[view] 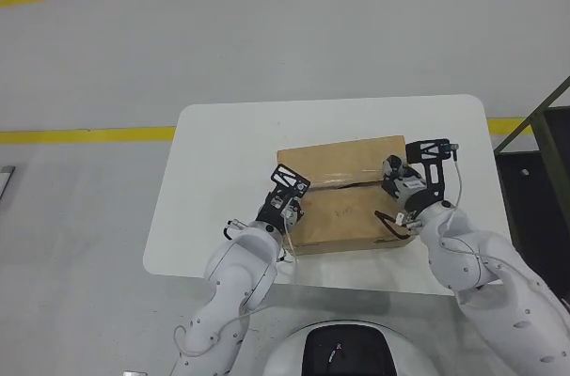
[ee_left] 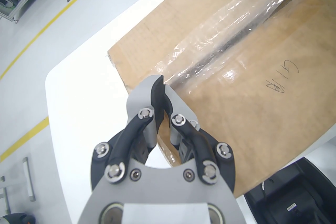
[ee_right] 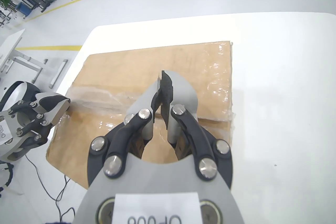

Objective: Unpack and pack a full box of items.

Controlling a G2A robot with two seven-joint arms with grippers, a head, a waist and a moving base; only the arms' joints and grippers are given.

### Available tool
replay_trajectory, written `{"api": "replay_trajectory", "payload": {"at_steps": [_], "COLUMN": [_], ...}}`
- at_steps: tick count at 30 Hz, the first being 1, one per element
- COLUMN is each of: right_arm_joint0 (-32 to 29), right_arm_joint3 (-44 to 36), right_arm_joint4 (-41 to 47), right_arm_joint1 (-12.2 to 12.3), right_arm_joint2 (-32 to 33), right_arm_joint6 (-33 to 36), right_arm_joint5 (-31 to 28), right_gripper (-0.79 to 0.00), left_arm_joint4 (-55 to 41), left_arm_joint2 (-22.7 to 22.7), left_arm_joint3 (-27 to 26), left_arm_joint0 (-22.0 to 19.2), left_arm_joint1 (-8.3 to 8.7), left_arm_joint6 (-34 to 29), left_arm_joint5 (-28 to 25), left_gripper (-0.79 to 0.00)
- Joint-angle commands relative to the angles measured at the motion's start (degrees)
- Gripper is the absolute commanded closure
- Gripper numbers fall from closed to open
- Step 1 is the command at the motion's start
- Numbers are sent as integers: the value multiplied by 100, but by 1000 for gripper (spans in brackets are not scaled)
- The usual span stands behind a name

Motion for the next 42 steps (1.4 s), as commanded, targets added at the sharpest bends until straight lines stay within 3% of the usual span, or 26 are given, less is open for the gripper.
{"api": "replay_trajectory", "payload": {"at_steps": [1, 30, 36, 42], "right_arm_joint0": [-40, -181, -221, -260], "right_arm_joint3": [-3, -75, -65, -87], "right_arm_joint4": [-53, -880, -950, -1022], "right_arm_joint1": [-3, -96, -122, -148], "right_arm_joint2": [11, -58, -63, -81], "right_arm_joint6": [1, 267, 282, 304], "right_arm_joint5": [10, 103, 114, 117], "right_gripper": [0, 0, 0, 0], "left_arm_joint4": [1, -210, -321, -172], "left_arm_joint2": [-6, -158, 63, 432], "left_arm_joint3": [-2, -476, -447, -10], "left_arm_joint0": [9, 45, -202, -444], "left_arm_joint1": [-1, -7, -54, -120], "left_arm_joint6": [-3, -46, -16, 58], "left_arm_joint5": [-5, -114, -141, -70], "left_gripper": [0, 0, 0, 0]}}
